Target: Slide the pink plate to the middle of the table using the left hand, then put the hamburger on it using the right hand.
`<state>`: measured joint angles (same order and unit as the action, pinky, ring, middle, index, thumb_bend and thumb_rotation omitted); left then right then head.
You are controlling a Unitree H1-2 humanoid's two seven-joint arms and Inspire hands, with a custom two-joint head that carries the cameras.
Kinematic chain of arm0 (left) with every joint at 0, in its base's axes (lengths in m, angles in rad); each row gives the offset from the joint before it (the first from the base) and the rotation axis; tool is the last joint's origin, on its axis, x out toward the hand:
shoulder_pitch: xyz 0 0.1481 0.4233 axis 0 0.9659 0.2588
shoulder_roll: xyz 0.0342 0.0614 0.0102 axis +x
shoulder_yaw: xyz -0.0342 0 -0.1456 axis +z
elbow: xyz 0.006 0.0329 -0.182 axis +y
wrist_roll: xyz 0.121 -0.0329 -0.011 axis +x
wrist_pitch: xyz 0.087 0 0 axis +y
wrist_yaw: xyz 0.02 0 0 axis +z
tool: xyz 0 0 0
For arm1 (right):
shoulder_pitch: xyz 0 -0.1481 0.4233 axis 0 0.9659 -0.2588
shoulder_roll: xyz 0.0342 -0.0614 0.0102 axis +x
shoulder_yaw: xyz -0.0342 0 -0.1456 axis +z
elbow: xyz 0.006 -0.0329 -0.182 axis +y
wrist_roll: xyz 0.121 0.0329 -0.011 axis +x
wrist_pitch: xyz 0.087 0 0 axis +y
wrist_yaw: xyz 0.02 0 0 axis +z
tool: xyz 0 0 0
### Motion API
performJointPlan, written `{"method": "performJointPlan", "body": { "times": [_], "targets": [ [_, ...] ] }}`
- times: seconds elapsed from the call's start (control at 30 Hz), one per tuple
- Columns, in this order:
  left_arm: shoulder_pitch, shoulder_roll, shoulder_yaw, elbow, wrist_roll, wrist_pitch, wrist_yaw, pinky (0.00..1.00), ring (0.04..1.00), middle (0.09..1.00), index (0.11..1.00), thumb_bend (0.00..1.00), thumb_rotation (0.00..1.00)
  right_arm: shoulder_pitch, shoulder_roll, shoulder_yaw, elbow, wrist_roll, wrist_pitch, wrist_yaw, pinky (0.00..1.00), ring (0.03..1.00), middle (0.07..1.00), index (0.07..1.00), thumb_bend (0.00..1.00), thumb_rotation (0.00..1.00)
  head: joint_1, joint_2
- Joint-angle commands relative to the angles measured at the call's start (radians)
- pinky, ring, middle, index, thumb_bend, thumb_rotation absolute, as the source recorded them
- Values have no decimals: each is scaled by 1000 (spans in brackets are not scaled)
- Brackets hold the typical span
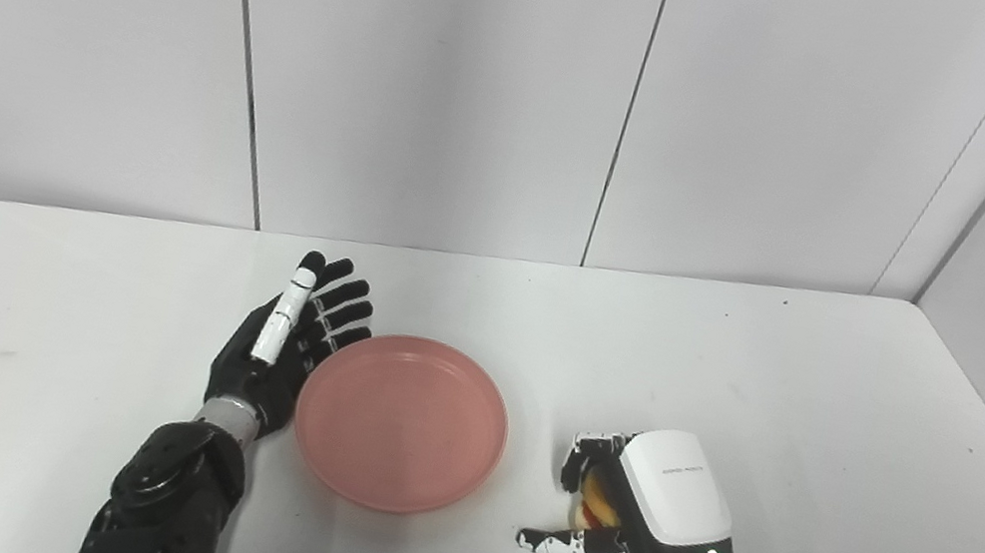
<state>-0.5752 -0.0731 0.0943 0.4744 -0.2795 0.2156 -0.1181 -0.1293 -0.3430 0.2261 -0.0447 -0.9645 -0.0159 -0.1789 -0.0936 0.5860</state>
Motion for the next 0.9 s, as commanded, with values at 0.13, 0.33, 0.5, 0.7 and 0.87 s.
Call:
{"method": "performJointPlan", "body": {
  "times": [0.13, 0.33, 0.5, 0.7, 0.87],
  "targets": [
    [5, -1, -6, 26, 9, 34, 9, 728, 772, 767, 759, 688, 690, -16, 10, -36, -85, 80, 17, 49, 110, 171, 261, 317, 654, 286, 22, 3],
    [-9, -11, -14, 66, 20, 3, 12, 712, 762, 755, 769, 696, 703, -51, 43, -56, -194, 145, 16, 106, 121, 179, 264, 323, 636, 324, 61, -9],
    [-18, -29, -15, 95, 23, -20, 21, 695, 756, 745, 757, 696, 696, -113, 87, -53, -272, 165, 48, 183, 126, 184, 273, 339, 637, 276, 91, -20],
    [-20, -47, -19, 124, 38, -58, 29, 708, 757, 744, 764, 688, 702, -205, 153, -23, -273, 129, 71, 234, 122, 181, 270, 335, 659, 228, 143, -34],
    [-21, -52, -18, 149, 47, -81, 32, 705, 774, 764, 764, 695, 702, -259, 182, 10, -172, 116, 18, 175, 115, 171, 256, 323, 660, 248, 174, -46]
  ]
}}
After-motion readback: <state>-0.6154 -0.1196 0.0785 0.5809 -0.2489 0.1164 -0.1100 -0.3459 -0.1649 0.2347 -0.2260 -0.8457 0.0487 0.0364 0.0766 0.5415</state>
